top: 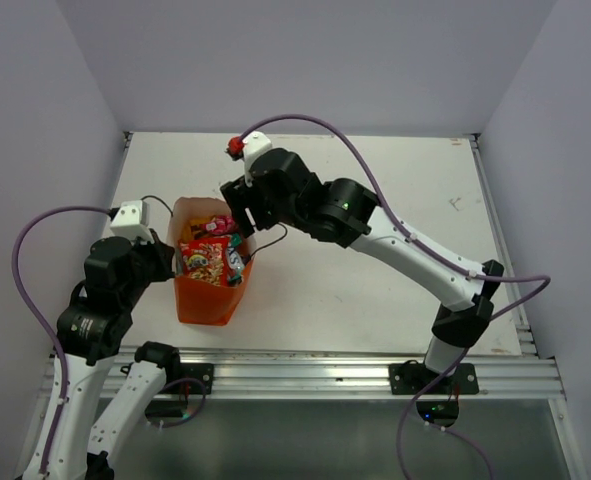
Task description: Place the snacks into the paper bag
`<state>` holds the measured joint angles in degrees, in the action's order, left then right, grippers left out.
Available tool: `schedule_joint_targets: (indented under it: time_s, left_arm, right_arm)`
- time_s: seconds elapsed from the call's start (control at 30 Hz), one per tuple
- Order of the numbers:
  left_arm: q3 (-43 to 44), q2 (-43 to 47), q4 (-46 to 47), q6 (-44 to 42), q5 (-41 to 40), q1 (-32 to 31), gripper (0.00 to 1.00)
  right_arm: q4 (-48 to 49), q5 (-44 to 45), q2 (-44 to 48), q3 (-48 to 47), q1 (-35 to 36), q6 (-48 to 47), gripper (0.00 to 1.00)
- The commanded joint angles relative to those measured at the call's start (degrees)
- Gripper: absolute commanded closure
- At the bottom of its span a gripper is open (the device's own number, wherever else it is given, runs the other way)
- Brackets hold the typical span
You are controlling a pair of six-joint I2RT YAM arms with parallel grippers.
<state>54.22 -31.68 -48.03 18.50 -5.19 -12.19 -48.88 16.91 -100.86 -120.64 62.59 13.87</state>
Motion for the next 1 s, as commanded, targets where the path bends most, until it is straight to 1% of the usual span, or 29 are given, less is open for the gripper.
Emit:
schedule_joint_targets:
  time_s: [0.0,0.33,0.43,0.5,0.53,0.57,0.6,0.67,0.7,0.8,0.97]
  left_arm:
    - [-0.34,0.22,2.42,0.48,1.24,-0.3,1.0]
    - [-0.25,1.18,1.62,0.48,0.8,-0.3,1.0]
    - [-0.16,1.27,1.71,0.48,0.97,-0.3,1.0]
    - [-0.34,1.45,1.71,0.57,1.23,-0.3,1.0]
    - [-0.51,1.45,1.8,0.57,1.76,-0.3,1.0]
    - [-0.6,1.53,1.97,0.66,2.02,-0.3,1.0]
    - [-0.86,1.54,2.06,0.75,2.72,-0.3,1.0]
    - [-1.48,1.88,2.5,1.1,3.87,-0.3,1.0]
    - [-1.57,1.89,2.76,1.18,4.92,-0.3,1.0]
    - [-1.83,2.32,4.17,2.15,8.25,-0.3,1.0]
    - [-2.01,2.06,8.47,5.83,12.57,-0.3,1.0]
  right_arm:
    - [-1.13,-0.99,-0.92,3.21,-0.01,2.04,0.29]
    - [0.54,-4.77,-2.06,10.94,0.08,5.47,0.31]
    - [1.24,-6.0,-2.5,13.75,0.08,6.34,0.33]
    - [1.51,-6.44,-2.94,14.64,0.08,6.7,0.39]
    - [1.86,-6.71,-3.11,14.99,0.08,6.7,0.43]
    - [1.86,-7.06,-3.2,15.6,0.08,6.87,0.51]
    - [1.95,-7.24,-3.38,15.87,0.08,7.05,0.73]
    - [2.21,-7.41,-3.29,16.4,0.08,7.14,0.95]
    - [2.3,-7.33,-3.12,16.4,0.08,7.31,1.0]
    - [1.51,-5.84,-2.42,15.35,0.08,7.23,1.0]
    - [-4.37,-1.8,-1.71,8.5,0.08,6.08,1.0]
